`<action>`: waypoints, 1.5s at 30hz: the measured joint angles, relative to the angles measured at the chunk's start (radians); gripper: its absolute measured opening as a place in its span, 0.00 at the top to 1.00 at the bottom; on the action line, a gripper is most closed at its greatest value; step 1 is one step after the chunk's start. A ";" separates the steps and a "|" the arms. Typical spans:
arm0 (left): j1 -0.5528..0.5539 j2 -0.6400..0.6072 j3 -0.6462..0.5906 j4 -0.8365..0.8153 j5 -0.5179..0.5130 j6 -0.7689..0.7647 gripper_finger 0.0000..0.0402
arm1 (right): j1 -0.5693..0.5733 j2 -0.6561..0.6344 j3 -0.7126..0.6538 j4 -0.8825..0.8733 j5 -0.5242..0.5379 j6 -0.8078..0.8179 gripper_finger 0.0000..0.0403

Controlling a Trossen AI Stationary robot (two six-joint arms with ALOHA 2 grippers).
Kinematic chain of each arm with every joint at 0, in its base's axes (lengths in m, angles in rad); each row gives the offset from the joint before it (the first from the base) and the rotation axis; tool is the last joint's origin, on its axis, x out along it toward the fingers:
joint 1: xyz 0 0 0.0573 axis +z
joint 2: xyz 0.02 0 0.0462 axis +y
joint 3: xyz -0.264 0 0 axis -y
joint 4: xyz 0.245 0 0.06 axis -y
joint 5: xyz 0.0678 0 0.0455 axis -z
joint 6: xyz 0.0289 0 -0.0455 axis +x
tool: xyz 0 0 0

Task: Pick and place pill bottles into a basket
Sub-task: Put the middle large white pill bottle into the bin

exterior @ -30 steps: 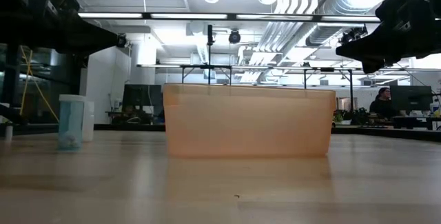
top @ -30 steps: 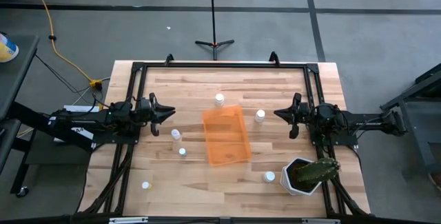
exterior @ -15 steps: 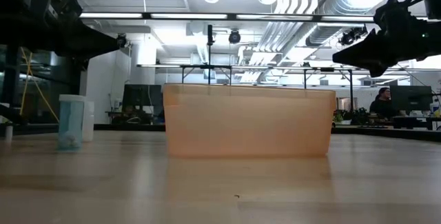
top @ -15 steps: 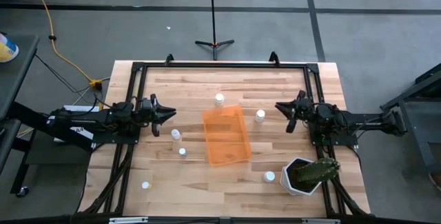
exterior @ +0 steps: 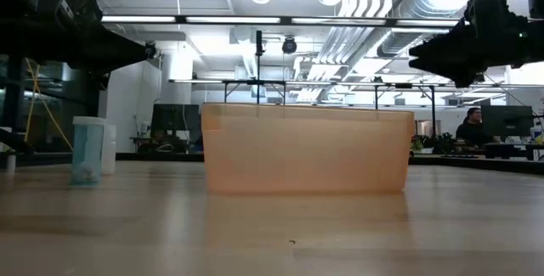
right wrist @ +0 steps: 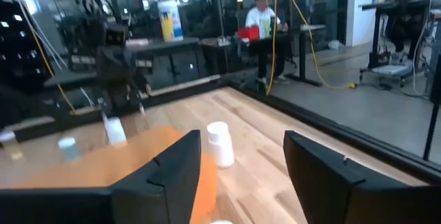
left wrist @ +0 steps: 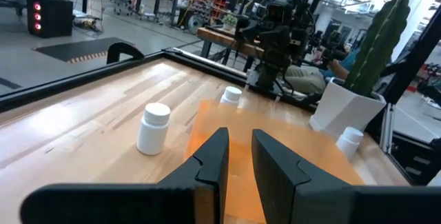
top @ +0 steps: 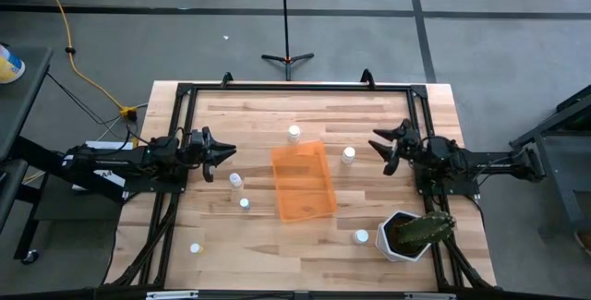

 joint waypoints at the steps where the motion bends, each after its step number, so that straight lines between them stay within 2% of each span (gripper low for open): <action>1: 0.000 0.000 0.000 0.000 0.000 -0.002 0.75 | 0.000 0.000 0.000 0.012 0.000 -0.009 0.49; 11: 0.000 0.000 0.000 -0.001 0.000 -0.027 0.75 | 0.000 0.053 0.053 0.066 0.002 -0.081 0.48; 17: 0.000 0.000 0.000 -0.002 0.000 -0.030 0.75 | 0.000 0.214 0.119 0.061 0.006 -0.078 0.47; 27: 0.000 0.000 0.000 -0.004 -0.002 -0.030 0.75 | 0.000 0.505 0.223 0.037 -0.004 -0.036 0.33; 37: 0.000 0.000 0.000 -0.007 -0.009 -0.018 0.75 | 0.000 0.685 0.226 0.042 -0.036 0.006 0.33; 45: 0.000 0.000 0.000 -0.014 -0.010 -0.012 0.75 | 0.000 0.821 0.226 0.112 -0.067 0.004 0.33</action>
